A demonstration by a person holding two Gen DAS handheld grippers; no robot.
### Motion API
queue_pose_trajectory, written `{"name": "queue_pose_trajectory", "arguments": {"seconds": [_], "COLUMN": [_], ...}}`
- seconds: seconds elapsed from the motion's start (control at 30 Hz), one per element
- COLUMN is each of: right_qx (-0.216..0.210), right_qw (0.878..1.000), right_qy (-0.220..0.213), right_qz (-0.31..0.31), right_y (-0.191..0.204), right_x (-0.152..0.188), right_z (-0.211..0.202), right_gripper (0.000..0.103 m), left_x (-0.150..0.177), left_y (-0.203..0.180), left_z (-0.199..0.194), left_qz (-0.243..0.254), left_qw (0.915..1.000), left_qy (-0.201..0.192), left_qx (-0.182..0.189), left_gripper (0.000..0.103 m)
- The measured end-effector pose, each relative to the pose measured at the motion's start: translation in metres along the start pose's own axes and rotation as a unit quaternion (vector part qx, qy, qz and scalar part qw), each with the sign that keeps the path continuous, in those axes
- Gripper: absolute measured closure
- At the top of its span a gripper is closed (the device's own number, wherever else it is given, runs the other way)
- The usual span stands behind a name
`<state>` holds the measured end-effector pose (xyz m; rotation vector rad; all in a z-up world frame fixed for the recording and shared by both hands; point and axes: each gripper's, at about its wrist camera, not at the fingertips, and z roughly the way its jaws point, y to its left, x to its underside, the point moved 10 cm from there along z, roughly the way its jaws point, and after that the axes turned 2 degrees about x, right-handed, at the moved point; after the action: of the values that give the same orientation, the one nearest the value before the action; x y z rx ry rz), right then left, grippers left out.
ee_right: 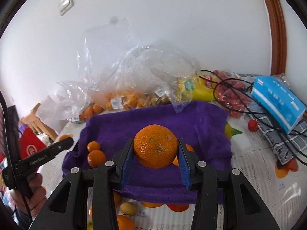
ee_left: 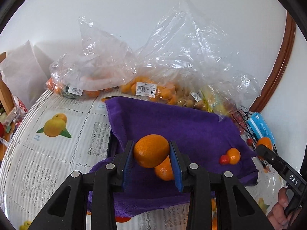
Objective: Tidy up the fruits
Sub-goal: 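Carry both held oranges over the purple towel and lower them onto it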
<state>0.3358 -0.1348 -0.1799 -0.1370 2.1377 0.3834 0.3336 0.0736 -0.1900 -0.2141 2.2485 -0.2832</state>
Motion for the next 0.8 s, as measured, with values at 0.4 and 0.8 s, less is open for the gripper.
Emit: {"name": "queue_pose_trajectory", "arguments": {"seconds": [0.4,0.8], "right_qx": [0.034,0.053], "right_qw": [0.998,0.996], "right_qy": [0.041,0.063], "right_qz": [-0.020,-0.021], "right_y": [-0.005,-0.013], "right_x": [0.024,0.035], "right_z": [0.023,0.031], "right_gripper": [0.060,0.060], "left_x": [0.002,0.009], "left_y": [0.001,-0.016], "left_z": [0.002,-0.001], "left_qz": [0.001,0.016], "left_qw": [1.0000,0.9997], "left_qy": [-0.006,-0.003], "left_qx": [-0.006,0.015], "left_gripper": [0.069,0.069]}}
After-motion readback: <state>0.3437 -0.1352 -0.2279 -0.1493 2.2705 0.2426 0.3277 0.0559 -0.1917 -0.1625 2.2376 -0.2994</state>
